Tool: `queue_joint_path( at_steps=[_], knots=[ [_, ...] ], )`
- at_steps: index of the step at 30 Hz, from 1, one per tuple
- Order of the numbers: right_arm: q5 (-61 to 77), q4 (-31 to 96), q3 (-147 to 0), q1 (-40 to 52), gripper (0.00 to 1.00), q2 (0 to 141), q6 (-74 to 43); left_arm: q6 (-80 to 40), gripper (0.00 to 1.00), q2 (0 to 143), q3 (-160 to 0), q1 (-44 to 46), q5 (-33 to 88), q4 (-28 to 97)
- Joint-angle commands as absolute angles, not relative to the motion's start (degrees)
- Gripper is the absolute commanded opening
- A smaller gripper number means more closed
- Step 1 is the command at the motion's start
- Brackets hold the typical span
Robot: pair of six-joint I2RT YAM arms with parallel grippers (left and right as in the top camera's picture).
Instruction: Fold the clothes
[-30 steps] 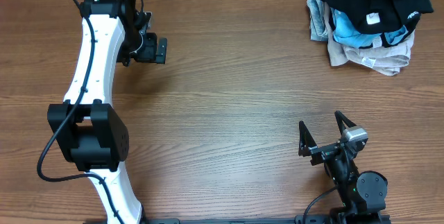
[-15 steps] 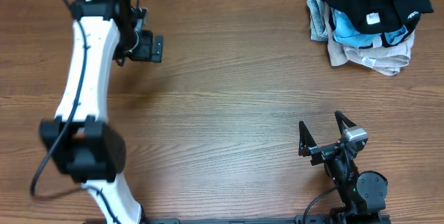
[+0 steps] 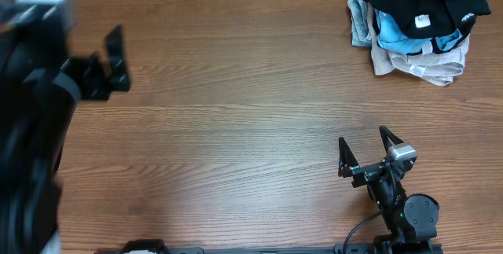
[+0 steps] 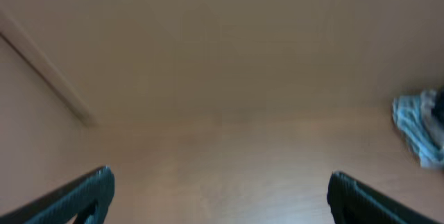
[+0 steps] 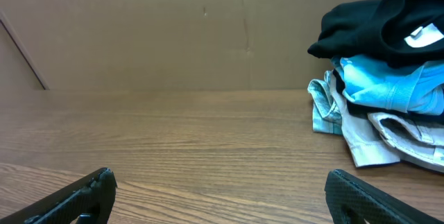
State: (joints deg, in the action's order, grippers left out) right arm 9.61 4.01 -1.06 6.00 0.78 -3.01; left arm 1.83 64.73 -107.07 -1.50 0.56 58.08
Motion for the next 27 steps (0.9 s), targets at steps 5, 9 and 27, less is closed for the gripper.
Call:
queue_joint_path(
  at_steps=[5, 9, 27],
  knots=[
    [9.0, 3.8, -0.5, 6.0, 1.0, 0.2, -3.5, 4.7, 1.0, 43.5, -77.8, -5.6, 7.2, 39.3],
    [9.0, 3.8, -0.5, 6.0, 1.0, 0.2, -3.5, 4.5, 1.0, 33.1, -60.6, -5.6, 8.4, 28.1],
    [9.0, 3.8, -0.5, 6.0, 1.0, 0.2, -3.5, -1.3, 0.99, 6.2, -7.9, -5.6, 11.3, -10.6]
  ],
)
